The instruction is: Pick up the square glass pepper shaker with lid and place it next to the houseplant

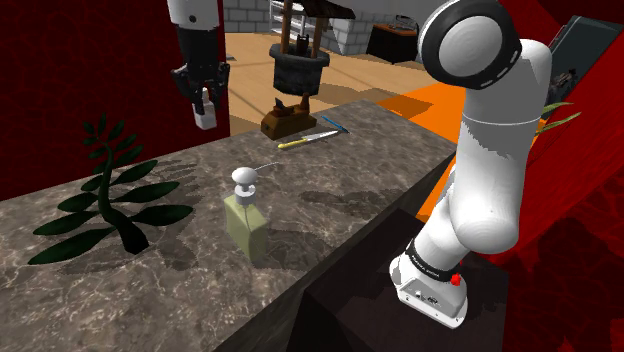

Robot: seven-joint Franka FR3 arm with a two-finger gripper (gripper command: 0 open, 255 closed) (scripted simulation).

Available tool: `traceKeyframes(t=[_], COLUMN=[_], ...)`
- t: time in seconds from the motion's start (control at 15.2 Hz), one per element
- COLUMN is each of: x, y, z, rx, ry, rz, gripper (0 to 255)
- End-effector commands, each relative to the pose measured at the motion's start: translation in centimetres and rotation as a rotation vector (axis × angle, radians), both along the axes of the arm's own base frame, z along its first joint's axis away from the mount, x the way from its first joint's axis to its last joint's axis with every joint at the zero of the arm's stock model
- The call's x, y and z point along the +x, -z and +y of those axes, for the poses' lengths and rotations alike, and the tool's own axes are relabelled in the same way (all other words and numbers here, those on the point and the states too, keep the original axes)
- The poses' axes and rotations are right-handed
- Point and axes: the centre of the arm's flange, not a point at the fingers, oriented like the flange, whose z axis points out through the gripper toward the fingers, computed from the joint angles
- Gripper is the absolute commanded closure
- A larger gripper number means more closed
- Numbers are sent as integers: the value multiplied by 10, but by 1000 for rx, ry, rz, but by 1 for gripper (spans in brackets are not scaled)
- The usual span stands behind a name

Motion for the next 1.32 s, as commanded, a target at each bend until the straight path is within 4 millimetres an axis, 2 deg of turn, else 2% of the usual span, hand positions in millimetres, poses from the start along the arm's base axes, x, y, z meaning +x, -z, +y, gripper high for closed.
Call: traceKeyframes(t=[0.0, 1.25], x=[2, 2], y=[9, 109], z=[3, 3], rx=[0, 0], ry=[1, 1], rz=[-1, -1], gripper=[255, 255])
